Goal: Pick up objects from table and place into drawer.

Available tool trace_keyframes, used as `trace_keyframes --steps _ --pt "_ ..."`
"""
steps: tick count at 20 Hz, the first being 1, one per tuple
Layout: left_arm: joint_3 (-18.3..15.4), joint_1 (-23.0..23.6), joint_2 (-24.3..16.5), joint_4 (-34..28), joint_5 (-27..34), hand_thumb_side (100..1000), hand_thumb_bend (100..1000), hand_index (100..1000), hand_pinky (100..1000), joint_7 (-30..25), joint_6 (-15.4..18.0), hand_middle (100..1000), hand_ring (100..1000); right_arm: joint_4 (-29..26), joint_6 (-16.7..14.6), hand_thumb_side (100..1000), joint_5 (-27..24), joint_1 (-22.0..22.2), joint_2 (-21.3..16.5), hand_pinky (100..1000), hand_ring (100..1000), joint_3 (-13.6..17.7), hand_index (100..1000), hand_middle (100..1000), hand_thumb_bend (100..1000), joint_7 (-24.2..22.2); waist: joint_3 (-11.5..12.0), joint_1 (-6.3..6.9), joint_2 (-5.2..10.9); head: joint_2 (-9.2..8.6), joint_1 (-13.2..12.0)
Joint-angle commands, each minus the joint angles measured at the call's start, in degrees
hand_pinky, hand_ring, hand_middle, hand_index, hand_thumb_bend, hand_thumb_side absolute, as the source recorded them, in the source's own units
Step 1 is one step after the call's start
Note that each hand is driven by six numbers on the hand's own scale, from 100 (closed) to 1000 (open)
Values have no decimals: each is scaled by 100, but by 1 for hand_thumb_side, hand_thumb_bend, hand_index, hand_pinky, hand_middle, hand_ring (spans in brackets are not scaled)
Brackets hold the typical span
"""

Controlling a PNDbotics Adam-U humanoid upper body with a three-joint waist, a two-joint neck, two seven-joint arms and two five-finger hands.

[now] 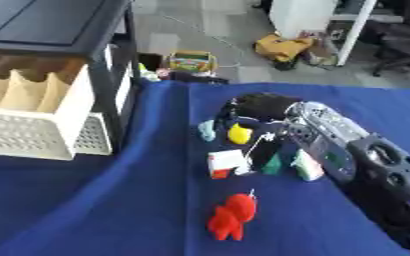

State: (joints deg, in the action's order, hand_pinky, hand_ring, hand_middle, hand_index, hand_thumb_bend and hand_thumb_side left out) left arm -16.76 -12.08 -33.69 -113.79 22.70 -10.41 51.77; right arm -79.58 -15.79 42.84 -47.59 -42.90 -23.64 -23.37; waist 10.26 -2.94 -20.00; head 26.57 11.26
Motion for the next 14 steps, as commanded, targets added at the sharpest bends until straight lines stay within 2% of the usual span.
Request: trace_keyframes --steps 1,10,14 --pt "-98 -29 -82 -80 120 589 100 844 569 -165 20 737 657 58 26 438 142 -38 -58 774 783 42 768 567 652 93 6 32 86 -75 26" --pt "-154 -7 -12 -80 343 586 100 836 568 -482 20 738 656 277 42 429 278 43 41 772 780 39 736 556 648 142 16 42 38 -125 60" --pt "-173 7 17 -80 427 585 100 832 568 -598 20 738 654 359 91 436 316 44 77 770 778 53 730 549 618 199 25 45 28 -133 68"
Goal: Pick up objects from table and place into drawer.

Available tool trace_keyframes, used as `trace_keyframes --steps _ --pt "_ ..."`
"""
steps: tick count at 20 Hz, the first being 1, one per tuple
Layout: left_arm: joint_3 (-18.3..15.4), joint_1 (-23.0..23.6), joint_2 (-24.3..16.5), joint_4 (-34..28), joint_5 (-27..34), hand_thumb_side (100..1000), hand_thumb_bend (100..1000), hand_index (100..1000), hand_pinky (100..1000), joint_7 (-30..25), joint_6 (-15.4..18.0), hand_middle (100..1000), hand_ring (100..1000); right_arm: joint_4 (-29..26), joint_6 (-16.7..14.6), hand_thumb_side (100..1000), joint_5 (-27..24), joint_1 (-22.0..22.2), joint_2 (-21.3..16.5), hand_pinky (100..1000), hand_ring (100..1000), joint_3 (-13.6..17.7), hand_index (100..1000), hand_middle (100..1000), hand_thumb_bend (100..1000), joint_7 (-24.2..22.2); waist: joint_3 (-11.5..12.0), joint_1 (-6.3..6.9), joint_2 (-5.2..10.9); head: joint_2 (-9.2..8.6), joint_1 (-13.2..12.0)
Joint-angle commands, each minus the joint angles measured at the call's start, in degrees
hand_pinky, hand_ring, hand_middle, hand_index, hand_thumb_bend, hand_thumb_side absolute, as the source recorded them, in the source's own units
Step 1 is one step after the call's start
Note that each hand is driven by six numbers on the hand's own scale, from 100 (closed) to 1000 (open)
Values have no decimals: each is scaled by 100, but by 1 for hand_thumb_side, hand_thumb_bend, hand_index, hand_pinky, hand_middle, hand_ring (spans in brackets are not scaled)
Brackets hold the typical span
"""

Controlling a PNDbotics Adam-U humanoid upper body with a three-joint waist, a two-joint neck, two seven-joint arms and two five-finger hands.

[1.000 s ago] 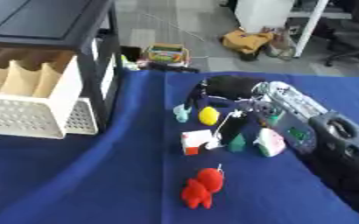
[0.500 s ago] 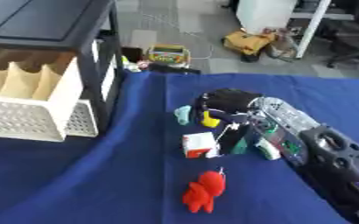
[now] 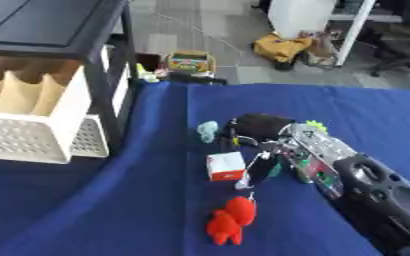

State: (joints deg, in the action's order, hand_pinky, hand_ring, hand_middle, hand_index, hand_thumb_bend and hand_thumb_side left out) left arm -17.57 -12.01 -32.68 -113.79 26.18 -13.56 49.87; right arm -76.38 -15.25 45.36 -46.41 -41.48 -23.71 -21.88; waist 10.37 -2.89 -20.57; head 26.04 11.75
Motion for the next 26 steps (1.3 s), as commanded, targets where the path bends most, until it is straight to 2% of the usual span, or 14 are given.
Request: trace_keyframes --steps 1,4,10,15,21,24,26 --pt "-95 6 -74 -80 93 584 100 830 568 -318 210 738 654 58 56 443 65 -79 -58 770 778 68 730 548 606 67 16 39 83 -86 23" --pt "-110 25 -44 -80 128 584 100 827 568 -410 210 738 653 134 122 451 65 -106 -40 770 778 90 734 550 587 98 22 35 75 -117 35" --pt "-137 44 -8 -80 195 580 100 820 570 -546 210 738 653 247 187 481 21 -139 -19 770 778 115 738 543 487 60 40 23 57 -139 38" --pt "-167 45 8 -80 234 577 100 817 572 -603 210 738 654 256 208 462 25 -146 -49 769 777 120 730 533 451 -13 40 18 44 -143 36" --pt "-172 64 44 -80 238 573 100 813 572 -676 210 738 653 298 228 432 -8 -161 -37 765 752 138 660 483 389 -105 41 25 31 -147 37" --pt "-178 72 56 -80 261 575 100 812 572 -698 210 738 653 287 296 413 -58 -161 -36 758 734 159 601 439 364 -4 38 33 32 -149 39" --pt "-178 72 58 -80 280 575 100 812 572 -709 210 738 653 279 342 413 -88 -160 -36 758 734 156 601 439 364 70 36 36 34 -153 37"
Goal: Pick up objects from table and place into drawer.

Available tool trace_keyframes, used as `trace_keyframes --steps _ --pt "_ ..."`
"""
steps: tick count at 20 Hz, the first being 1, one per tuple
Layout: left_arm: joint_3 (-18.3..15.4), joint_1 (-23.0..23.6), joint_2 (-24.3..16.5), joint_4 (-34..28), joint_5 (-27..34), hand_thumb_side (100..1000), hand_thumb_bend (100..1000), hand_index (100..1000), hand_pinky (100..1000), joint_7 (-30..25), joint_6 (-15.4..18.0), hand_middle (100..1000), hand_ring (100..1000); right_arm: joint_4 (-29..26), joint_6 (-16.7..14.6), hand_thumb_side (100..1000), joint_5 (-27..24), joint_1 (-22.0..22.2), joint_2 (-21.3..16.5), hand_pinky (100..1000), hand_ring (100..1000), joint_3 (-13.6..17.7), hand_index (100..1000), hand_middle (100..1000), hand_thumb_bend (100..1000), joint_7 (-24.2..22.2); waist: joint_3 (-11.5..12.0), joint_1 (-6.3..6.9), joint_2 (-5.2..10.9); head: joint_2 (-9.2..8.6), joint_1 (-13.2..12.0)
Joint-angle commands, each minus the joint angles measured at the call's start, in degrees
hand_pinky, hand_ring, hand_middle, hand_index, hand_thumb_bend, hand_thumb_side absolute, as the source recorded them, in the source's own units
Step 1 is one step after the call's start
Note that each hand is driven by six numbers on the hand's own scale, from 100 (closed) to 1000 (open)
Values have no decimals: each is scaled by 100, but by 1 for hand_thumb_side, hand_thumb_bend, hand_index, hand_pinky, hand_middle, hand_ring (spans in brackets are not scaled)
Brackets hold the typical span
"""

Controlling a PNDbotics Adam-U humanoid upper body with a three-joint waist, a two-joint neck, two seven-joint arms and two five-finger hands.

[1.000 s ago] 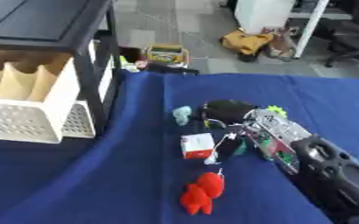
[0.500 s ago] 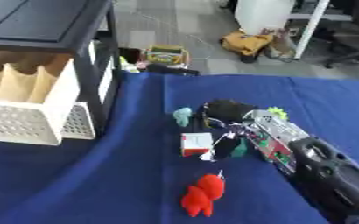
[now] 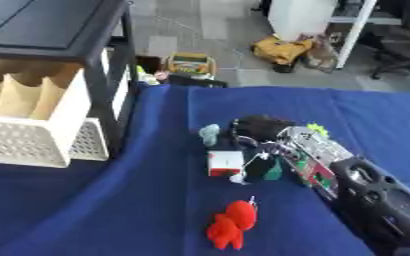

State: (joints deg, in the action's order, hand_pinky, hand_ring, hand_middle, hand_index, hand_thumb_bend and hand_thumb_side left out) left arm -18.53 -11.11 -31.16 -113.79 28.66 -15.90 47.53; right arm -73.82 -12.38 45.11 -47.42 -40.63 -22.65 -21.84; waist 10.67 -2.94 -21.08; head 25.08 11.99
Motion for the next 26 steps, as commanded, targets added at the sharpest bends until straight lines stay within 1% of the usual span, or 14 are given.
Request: trace_keyframes --steps 1,2,3,9,15,20,26 --pt "-82 -17 -93 -80 40 575 100 812 572 -482 443 738 653 21 67 413 -70 -58 -122 758 734 44 601 439 364 86 6 40 85 -58 13" --pt "-81 -16 -92 -80 52 577 100 811 572 -486 443 738 653 14 94 399 -84 -62 -119 749 711 59 554 400 351 128 5 44 93 -59 8" --pt "-80 -14 -90 -80 64 578 100 811 572 -488 443 738 653 5 127 396 -102 -62 -119 747 706 68 545 392 351 182 5 45 100 -59 3" --pt "-73 10 -76 -80 94 581 100 810 571 -501 443 738 653 -71 235 388 -170 -60 -137 743 696 68 535 381 352 341 -5 39 149 -59 -25" --pt "-57 34 -74 -80 78 585 100 810 571 -475 443 739 653 -245 271 372 -310 -42 -180 741 687 123 524 369 321 383 -22 23 208 -71 -54" --pt "-32 48 -98 -80 58 589 100 810 571 -412 443 738 653 -637 406 361 -593 -25 -290 740 676 213 507 349 291 339 -50 6 275 -67 -126" --pt "19 67 -135 -80 32 596 100 811 571 -323 443 739 654 -1145 637 366 -919 -34 -462 738 670 279 503 343 279 208 -81 -13 373 -53 -190"
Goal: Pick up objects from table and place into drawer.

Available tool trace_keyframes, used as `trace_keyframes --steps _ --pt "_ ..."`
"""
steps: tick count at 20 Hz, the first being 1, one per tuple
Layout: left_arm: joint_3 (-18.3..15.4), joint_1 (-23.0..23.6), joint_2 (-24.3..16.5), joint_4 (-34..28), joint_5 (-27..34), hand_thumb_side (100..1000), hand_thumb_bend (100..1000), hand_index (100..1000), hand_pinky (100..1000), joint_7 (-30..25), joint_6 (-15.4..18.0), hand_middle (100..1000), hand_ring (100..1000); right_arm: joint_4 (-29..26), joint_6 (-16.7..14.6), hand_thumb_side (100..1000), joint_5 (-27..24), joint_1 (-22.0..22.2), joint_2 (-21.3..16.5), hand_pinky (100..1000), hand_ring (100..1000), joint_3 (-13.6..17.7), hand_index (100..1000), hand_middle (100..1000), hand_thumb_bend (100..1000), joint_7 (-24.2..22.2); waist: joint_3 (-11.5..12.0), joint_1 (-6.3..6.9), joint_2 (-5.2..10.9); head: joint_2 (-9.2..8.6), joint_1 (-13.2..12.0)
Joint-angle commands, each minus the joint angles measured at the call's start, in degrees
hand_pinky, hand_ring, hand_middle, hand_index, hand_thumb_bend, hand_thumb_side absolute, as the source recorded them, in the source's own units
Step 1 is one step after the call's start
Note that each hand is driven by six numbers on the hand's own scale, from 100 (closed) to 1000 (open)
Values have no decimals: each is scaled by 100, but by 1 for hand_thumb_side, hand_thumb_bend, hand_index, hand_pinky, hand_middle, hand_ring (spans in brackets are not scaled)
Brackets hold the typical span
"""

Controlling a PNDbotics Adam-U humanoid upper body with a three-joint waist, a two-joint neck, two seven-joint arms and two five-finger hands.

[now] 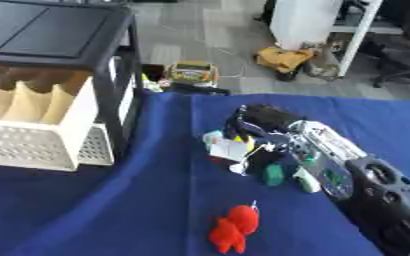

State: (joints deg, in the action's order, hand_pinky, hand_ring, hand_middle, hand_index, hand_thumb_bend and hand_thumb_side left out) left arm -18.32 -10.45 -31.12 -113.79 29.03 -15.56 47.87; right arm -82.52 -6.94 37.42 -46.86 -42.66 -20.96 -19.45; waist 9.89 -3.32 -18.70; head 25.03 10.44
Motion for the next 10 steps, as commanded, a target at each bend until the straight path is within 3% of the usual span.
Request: trace_keyframes --steps 1,2,3,10 --pt "8 4 -146 -80 -8 596 100 811 571 -337 410 739 654 -374 128 367 -207 -102 -287 738 670 124 503 343 278 -54 -11 21 156 -48 -53" --pt "18 5 -155 -80 -12 601 100 811 571 -319 410 739 654 -470 169 414 -270 -115 -313 737 667 138 502 341 250 -82 -18 15 174 -47 -73" --pt "31 6 -165 -80 -17 598 100 811 571 -303 410 738 654 -575 218 363 -342 -140 -341 737 665 153 501 339 269 -111 -25 8 196 -42 -100" --pt "147 7 -236 -80 -58 609 100 811 570 -156 410 738 654 -1116 574 368 -771 -539 -422 734 658 166 495 334 254 -408 -42 -65 376 -11 -162"
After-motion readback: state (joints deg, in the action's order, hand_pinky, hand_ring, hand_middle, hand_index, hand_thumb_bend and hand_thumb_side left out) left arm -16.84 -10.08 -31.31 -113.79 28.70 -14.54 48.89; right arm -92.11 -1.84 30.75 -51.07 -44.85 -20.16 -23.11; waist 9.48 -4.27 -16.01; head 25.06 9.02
